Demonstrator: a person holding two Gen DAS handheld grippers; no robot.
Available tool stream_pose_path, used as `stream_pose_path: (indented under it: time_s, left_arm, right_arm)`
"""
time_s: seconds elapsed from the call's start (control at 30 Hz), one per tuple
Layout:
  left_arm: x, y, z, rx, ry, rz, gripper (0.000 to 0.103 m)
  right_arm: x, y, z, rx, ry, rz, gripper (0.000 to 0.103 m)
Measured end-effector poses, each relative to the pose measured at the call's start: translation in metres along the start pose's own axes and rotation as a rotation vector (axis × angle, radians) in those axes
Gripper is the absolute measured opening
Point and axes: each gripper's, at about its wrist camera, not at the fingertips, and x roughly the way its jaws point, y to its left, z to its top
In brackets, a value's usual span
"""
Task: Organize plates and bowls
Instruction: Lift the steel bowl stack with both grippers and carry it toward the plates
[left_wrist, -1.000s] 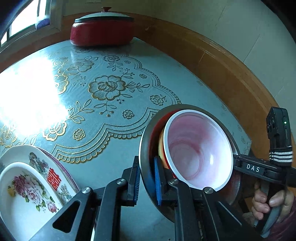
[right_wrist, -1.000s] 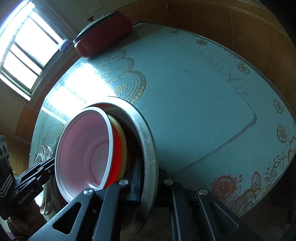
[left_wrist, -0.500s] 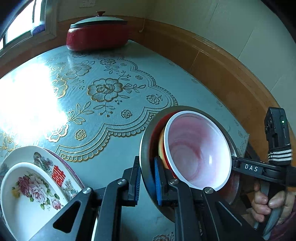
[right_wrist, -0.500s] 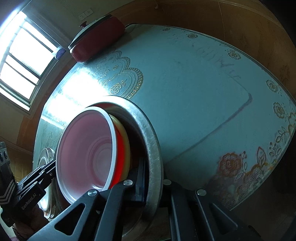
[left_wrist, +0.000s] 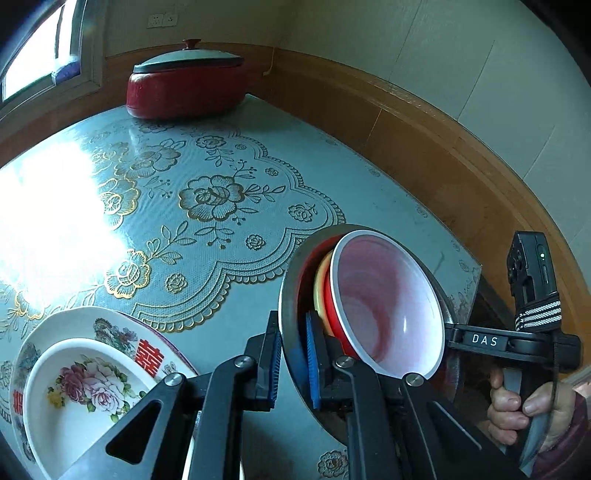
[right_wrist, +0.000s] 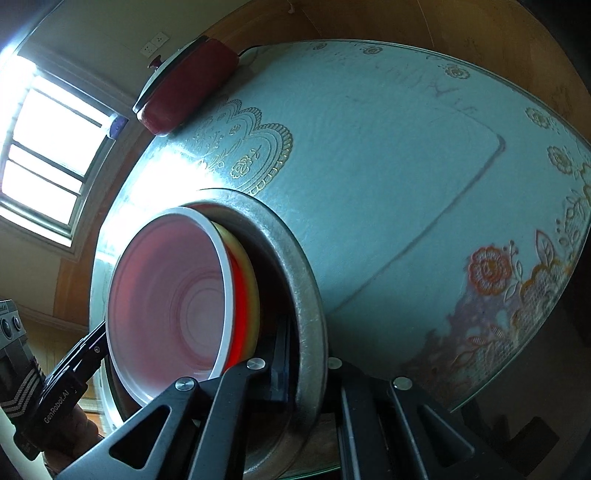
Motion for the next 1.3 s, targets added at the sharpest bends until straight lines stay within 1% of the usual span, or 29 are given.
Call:
stream_pose_path:
  time_s: [0.33, 0.53, 0.63, 0.8, 0.9, 1.07, 1.3]
  left_arm:
    - [-0.010, 0.000, 0.000, 0.051, -0.005, -0.035, 0.011]
    - [-0.017, 0.002, 0.002, 0.043, -0.027, -0.031, 0.010]
    - [-0.023, 0.004, 0.006, 0.025, -0.056, -0.012, 0.010]
    - [-0.030, 0.008, 0.010, -0.014, -0.078, 0.040, 0.010]
    - [-0.034, 0.012, 0.011, -0.051, -0.093, 0.056, 0.010]
    - [-0.039, 0.015, 0.007, -0.097, -0.107, 0.092, 0.010]
    - [-0.060, 0.021, -0.001, -0.164, -0.146, 0.158, 0.010]
  right_arm:
    - [-0.007, 0.006, -0.016, 0.052, -0.044, 0.003, 0.003]
    - [-0.012, 0.010, -0.016, 0.030, -0.049, 0.016, 0.003]
    - [-0.010, 0.017, -0.006, -0.009, -0.038, 0.037, 0.003]
    - [-0.001, 0.027, 0.010, -0.060, -0.007, 0.078, 0.003]
    - [0.004, 0.034, 0.016, -0.096, 0.015, 0.096, 0.003]
    - [0.008, 0.042, 0.022, -0.152, 0.041, 0.118, 0.004]
    - [0.016, 0.066, 0.024, -0.260, 0.092, 0.168, 0.004]
